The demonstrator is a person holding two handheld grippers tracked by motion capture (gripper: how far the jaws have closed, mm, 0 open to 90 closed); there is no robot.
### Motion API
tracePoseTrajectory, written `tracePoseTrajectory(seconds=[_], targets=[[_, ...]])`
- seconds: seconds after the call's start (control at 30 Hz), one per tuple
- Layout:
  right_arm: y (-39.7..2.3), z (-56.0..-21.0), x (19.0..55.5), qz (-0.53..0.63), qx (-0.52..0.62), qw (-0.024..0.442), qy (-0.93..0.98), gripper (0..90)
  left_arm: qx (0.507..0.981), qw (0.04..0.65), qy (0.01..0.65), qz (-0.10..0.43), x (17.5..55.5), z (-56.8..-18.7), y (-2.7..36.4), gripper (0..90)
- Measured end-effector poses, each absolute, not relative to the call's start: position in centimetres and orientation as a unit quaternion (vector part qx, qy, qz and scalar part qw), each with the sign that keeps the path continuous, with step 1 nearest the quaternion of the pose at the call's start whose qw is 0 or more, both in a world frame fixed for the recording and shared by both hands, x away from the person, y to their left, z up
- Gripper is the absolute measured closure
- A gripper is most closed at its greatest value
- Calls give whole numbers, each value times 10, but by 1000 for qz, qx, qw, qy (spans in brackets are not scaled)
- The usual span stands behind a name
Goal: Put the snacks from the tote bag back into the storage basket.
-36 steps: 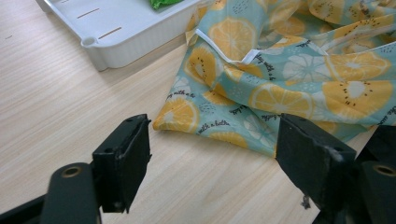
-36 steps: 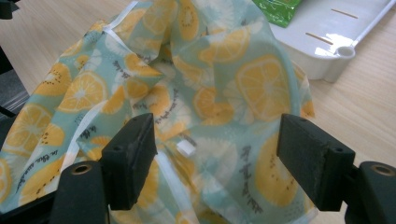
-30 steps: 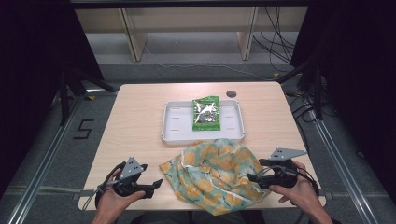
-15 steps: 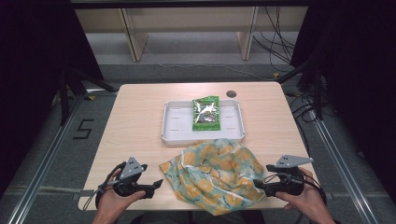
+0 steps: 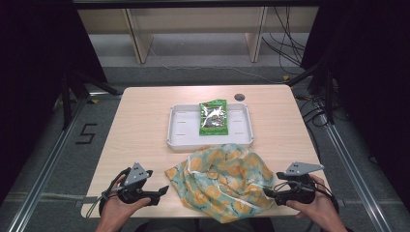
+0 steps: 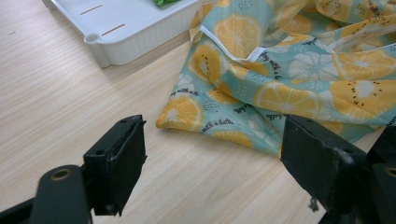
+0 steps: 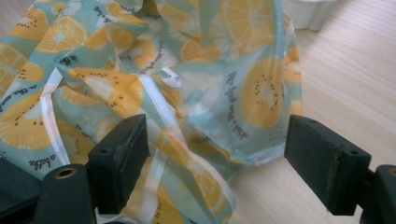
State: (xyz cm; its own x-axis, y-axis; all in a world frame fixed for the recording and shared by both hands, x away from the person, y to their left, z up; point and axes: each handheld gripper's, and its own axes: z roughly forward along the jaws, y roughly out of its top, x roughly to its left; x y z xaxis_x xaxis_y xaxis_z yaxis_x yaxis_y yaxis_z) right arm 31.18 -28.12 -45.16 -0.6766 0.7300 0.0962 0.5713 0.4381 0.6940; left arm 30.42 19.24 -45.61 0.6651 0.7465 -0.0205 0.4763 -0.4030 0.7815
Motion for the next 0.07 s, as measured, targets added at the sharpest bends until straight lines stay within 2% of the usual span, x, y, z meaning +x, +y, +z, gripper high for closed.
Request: tracePoseTrajectory(seconds=[0.07], targets=[[-281,-452,313,361,380,112,844,228,821,399,372,169,304,-456,192,215]])
